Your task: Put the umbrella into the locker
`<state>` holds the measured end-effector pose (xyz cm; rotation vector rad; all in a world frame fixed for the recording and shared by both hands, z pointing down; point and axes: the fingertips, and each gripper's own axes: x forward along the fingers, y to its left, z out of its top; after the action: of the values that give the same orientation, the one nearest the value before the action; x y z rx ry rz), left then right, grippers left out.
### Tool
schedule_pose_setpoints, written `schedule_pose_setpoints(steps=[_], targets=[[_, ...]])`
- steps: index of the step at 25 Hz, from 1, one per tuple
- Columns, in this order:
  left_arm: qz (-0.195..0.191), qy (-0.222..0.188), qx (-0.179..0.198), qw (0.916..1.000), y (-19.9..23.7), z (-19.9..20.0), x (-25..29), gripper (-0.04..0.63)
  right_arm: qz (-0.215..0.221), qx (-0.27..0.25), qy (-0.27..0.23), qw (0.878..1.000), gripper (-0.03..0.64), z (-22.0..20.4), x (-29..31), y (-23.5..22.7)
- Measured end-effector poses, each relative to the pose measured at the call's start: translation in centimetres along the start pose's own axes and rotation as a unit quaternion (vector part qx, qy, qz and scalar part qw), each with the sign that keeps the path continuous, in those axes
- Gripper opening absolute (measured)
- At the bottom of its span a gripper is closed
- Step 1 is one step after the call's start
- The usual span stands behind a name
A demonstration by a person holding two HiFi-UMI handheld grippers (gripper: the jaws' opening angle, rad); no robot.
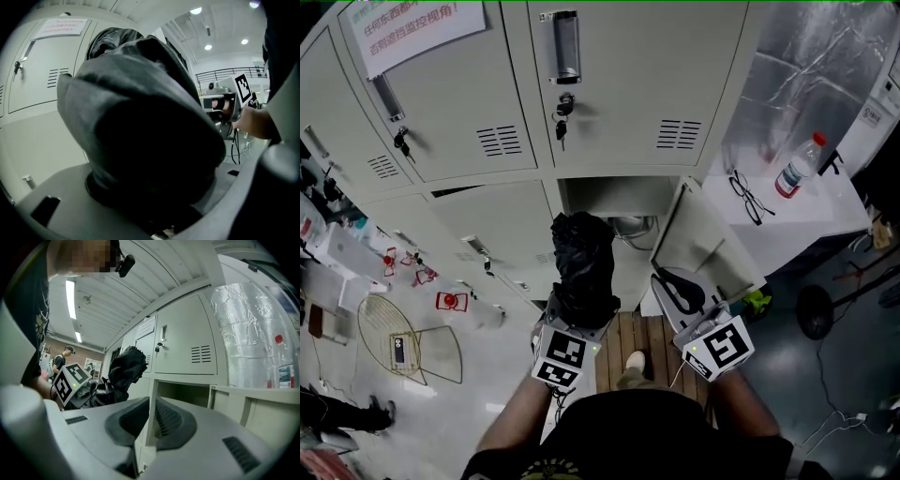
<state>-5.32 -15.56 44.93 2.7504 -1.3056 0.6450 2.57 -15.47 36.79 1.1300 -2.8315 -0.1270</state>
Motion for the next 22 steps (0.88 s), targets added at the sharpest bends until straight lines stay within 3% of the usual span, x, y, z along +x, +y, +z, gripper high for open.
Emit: schedule_pose_setpoints(steps=[22], targets=[[-0.006, 0.045, -0.023, 0.9987, 2.3, -2.1, 6.7, 0.293, 0.04, 0.023, 0.016, 0.999, 0.035, -2.8, 3.6, -3.0]])
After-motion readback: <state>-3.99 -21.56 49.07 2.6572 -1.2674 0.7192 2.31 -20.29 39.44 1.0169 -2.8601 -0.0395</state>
